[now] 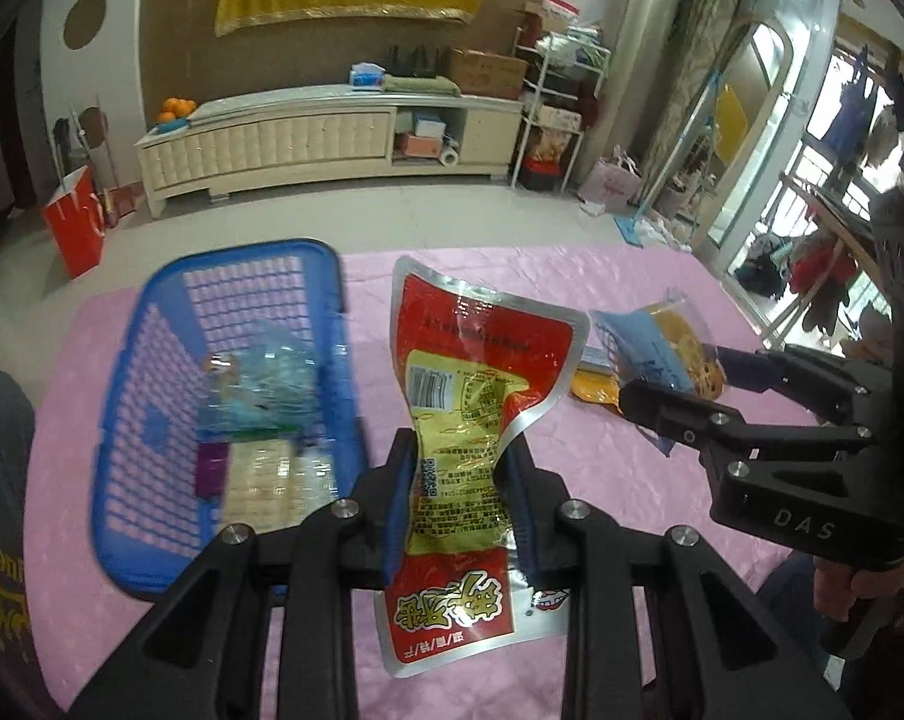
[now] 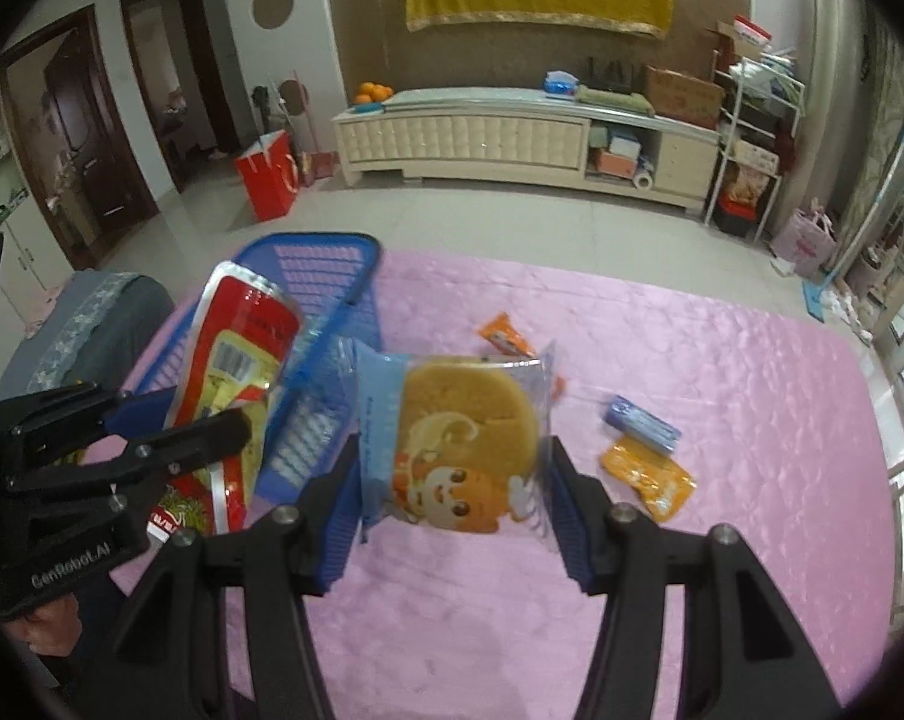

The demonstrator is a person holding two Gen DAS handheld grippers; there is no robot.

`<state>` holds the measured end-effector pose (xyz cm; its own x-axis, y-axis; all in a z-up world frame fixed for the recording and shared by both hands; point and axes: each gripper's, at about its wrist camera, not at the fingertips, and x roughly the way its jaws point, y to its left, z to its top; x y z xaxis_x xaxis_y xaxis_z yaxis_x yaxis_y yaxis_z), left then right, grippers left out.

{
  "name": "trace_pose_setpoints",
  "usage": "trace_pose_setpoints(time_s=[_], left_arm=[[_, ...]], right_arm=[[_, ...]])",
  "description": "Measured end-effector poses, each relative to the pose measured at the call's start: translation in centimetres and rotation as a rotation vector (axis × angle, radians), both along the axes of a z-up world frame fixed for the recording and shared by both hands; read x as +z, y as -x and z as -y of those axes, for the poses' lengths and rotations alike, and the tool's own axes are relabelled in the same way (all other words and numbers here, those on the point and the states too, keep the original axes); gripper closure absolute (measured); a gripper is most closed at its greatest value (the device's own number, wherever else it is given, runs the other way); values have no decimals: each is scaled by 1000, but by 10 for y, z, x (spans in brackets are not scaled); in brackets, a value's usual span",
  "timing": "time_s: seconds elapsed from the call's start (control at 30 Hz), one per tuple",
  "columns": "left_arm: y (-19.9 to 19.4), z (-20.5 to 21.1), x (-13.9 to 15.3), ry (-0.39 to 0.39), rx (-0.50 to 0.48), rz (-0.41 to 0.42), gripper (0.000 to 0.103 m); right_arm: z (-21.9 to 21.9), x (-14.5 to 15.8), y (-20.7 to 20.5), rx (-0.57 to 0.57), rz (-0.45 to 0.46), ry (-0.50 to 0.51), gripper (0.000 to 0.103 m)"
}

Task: Organize snacks
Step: 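Carry both over the basket and open the left gripper while the right holds the bread bag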

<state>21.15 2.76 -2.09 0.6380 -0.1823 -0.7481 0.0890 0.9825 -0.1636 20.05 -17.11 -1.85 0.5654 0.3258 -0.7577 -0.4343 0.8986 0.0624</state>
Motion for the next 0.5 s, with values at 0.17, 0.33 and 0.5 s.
trace_pose_setpoints(time_s=[0.17,0.33,0.5], left_arm=[[11,-31,10,-5,57,10,77],[17,-59,12,-1,97,12,77],[18,-81,10,-7,123,4,77]], right_arm=[[-31,6,5,56,23,5,42],[-61,3,3,102,22,9,42],[-85,-3,0,139,12,15,42]])
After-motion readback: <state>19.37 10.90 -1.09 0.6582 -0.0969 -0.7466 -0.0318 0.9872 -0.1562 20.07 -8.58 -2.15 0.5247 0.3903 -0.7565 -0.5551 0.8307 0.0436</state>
